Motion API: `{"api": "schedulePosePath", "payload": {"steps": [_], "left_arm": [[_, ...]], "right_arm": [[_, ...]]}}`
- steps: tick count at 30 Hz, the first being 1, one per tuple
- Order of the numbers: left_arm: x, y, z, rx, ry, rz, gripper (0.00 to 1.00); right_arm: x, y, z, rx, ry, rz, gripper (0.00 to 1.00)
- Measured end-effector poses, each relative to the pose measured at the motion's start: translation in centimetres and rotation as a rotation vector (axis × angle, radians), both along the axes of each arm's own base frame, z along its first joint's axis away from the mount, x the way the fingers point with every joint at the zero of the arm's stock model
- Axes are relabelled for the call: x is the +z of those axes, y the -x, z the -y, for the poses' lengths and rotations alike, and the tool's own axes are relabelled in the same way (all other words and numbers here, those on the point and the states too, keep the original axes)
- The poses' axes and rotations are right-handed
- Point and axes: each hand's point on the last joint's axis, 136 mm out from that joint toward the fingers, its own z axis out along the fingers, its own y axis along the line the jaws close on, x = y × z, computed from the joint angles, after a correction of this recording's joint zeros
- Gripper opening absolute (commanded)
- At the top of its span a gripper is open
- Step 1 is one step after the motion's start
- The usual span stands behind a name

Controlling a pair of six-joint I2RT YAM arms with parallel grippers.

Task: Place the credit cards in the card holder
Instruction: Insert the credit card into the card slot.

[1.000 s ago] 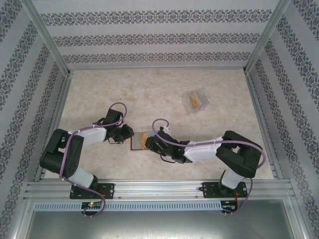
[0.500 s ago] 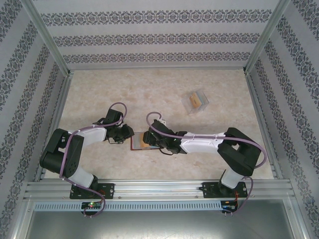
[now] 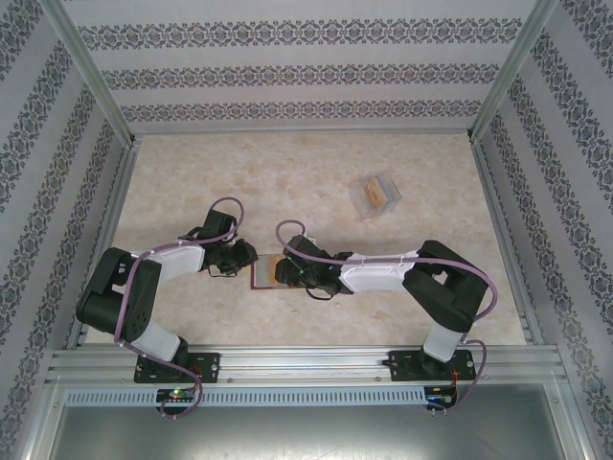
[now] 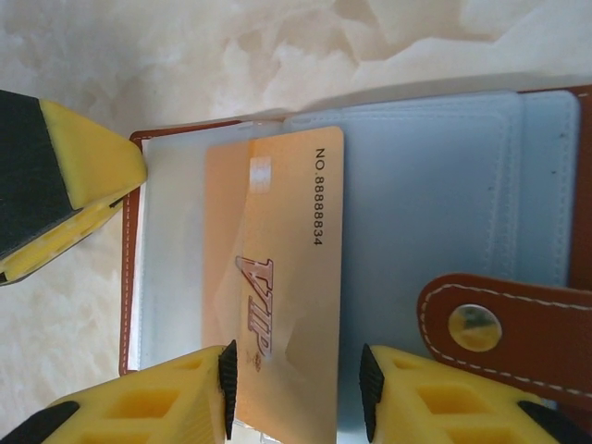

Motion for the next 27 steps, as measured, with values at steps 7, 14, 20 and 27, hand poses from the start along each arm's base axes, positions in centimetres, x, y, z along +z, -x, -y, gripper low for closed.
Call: {"api": "schedulePosePath", "payload": {"steps": [7, 14, 20, 27], "left_arm": [[0.0, 0.0, 0.0, -0.001, 0.001, -0.001, 0.23], [0.0, 0.0, 0.0, -0.001, 0.002, -0.001, 0.24], [0.0, 0.0, 0.0, -0.001, 0.002, -0.003, 0.24], [-0.1, 0.0, 0.0, -0.001, 0.002, -0.004, 0.24]], "right_arm": [[-0.2, 0.0, -0.8, 0.021, -0.013, -0.016, 0.4], [-0.2, -0.1, -1.7, 0.054, -0.019, -0.015, 0.39], [0.2, -0.2, -2.2, 0.085, -0.011, -0.006, 0.4], [0.6, 0.0, -2.3, 0.123, 0.039, 0.02, 0.39]]}}
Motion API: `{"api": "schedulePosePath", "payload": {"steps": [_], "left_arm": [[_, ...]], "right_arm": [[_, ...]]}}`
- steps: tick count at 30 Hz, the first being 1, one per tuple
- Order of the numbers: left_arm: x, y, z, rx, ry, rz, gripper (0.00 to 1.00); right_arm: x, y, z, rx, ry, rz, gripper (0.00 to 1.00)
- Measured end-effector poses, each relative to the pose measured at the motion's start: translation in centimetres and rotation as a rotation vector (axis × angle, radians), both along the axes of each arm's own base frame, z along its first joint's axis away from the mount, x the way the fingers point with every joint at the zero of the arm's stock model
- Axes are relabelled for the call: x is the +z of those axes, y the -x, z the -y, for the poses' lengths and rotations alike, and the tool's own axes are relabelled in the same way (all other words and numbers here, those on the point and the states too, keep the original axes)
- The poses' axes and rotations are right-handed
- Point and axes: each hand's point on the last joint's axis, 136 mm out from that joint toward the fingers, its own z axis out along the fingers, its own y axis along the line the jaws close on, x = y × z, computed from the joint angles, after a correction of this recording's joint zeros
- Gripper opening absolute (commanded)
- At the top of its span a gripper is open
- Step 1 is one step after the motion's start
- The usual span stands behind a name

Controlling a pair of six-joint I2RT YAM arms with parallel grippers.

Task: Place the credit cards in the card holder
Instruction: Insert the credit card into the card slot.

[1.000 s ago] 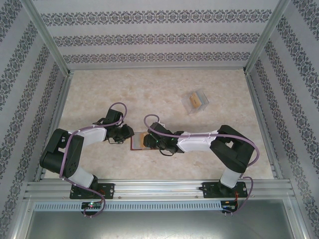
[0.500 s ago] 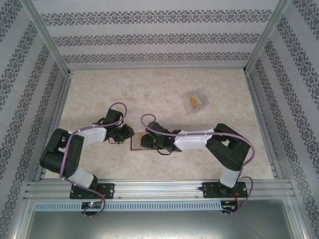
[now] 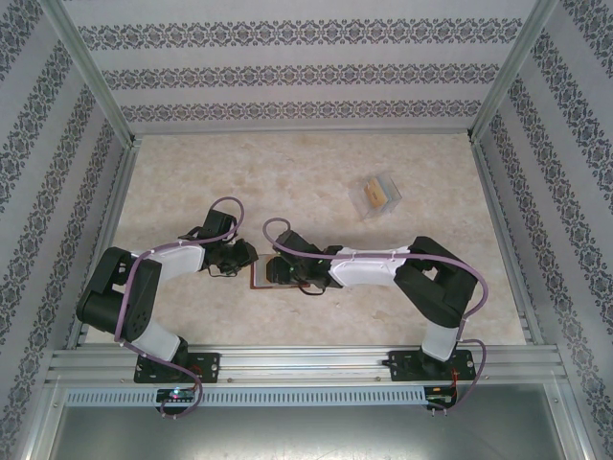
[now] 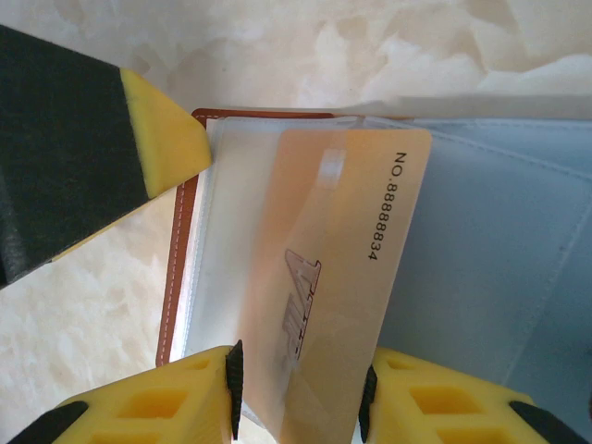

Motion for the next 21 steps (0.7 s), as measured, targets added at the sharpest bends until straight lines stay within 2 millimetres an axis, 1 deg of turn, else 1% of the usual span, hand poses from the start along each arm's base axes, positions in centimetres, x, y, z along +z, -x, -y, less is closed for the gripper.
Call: {"api": "schedulePosePath", "payload": {"steps": [5, 15, 21], "left_arm": [[-0.12, 0.04, -0.02, 0.0, -0.001, -0.004, 0.23], [-0.36, 0.09, -0.01, 0.0, -0.002, -0.012, 0.23], [-0.39, 0.06, -0.01, 0.0, 0.0, -0.012, 0.23]], "right_arm": [[0.34, 0.41, -0.23, 0.025, 0.055, 0.044, 0.41], [0.54, -0.21, 0.66, 0.027, 0.139, 0.094, 0.42], [0.74, -0.43, 0.69, 0.035, 0.15, 0.103, 0.43]]}}
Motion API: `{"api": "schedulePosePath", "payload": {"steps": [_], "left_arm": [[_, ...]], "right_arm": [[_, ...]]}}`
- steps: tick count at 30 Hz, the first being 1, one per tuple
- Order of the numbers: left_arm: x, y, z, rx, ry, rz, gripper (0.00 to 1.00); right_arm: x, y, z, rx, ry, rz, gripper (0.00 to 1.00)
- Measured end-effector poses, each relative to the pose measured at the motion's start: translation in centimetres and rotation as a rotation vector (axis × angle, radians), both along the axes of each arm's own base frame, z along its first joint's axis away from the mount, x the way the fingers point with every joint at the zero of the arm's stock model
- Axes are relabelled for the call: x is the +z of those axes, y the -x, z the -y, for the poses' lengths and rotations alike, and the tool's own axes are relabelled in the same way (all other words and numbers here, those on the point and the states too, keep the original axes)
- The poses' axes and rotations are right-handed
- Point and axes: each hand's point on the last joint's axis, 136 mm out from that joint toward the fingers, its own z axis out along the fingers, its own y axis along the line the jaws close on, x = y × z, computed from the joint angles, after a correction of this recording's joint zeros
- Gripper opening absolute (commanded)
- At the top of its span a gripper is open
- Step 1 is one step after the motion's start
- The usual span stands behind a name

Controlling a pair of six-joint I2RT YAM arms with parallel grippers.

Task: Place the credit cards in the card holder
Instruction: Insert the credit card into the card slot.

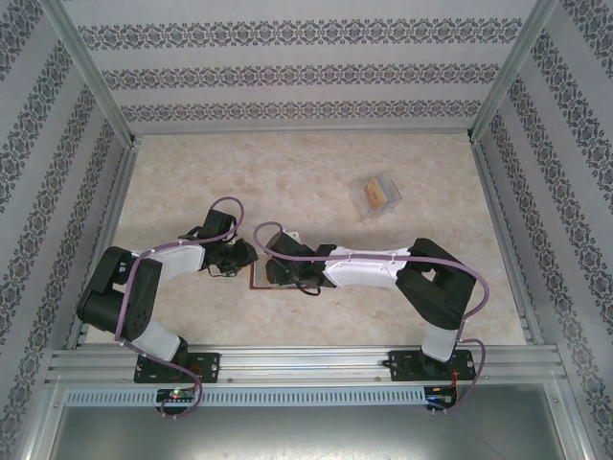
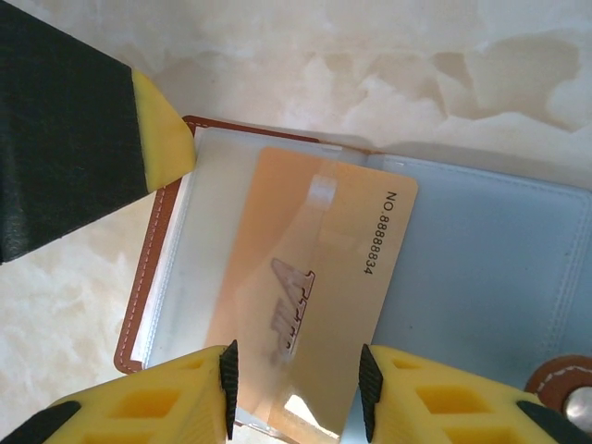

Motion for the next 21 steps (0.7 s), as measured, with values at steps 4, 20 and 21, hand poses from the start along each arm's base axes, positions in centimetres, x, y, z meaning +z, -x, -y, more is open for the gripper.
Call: {"api": "schedulePosePath", "payload": {"steps": [4, 20, 21], "left_arm": [[0.0, 0.0, 0.0, 0.0, 0.0, 0.0, 0.23], [0.0, 0.0, 0.0, -0.001, 0.003, 0.0, 0.23], [0.0, 0.0, 0.0, -0.002, 0.003, 0.0, 0.23]], "right_arm": [[-0.4, -0.2, 0.2, -0.005, 0.007, -0.004, 0.43], [-1.8, -1.0, 0.3, -0.05, 0.024, -0.023, 0.33], [-1.9, -1.1, 0.3, -0.049, 0.024, -0.023, 0.33]]}}
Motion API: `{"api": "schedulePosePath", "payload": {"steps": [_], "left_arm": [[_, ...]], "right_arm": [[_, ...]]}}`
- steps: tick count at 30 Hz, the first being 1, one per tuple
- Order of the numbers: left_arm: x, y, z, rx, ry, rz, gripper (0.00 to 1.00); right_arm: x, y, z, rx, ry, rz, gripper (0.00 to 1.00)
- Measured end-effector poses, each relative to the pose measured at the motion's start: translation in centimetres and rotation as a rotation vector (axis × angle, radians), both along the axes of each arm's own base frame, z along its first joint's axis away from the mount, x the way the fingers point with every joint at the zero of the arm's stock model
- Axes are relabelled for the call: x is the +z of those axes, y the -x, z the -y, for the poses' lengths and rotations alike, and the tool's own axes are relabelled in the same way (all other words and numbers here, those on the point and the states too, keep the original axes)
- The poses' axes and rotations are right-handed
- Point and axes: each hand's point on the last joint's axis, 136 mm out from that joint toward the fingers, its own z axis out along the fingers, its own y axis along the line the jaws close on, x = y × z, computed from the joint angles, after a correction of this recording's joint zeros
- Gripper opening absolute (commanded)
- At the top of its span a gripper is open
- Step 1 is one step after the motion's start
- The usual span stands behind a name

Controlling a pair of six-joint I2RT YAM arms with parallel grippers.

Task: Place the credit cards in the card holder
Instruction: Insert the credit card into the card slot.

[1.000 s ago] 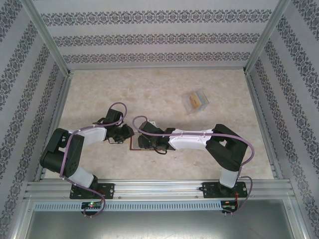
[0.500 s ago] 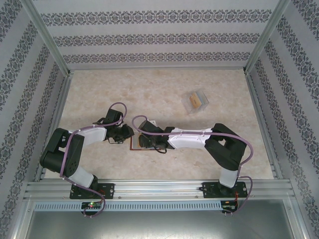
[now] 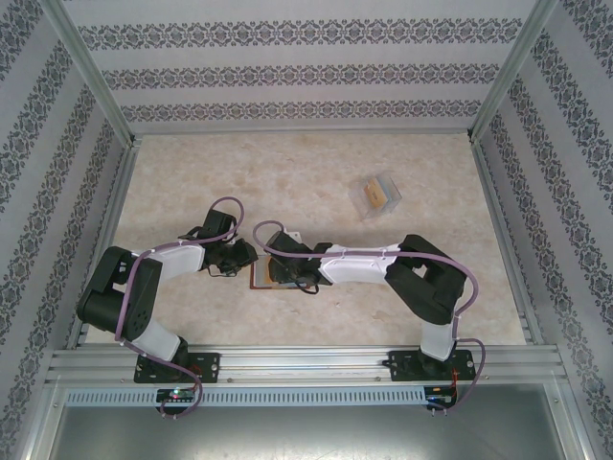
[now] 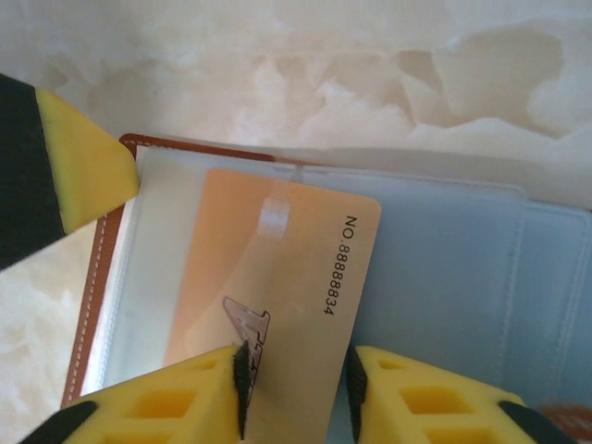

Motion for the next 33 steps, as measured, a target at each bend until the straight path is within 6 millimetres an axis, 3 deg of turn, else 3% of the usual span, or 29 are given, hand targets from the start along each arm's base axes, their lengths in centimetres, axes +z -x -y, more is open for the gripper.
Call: {"api": "schedulePosePath", "payload": {"steps": [33], "left_arm": [[0.0, 0.0, 0.1, -0.001, 0.019, -0.009, 0.26]], "right_arm": [[0.3, 0.5, -2.8, 0.035, -0.067, -0.042, 0.36]]}}
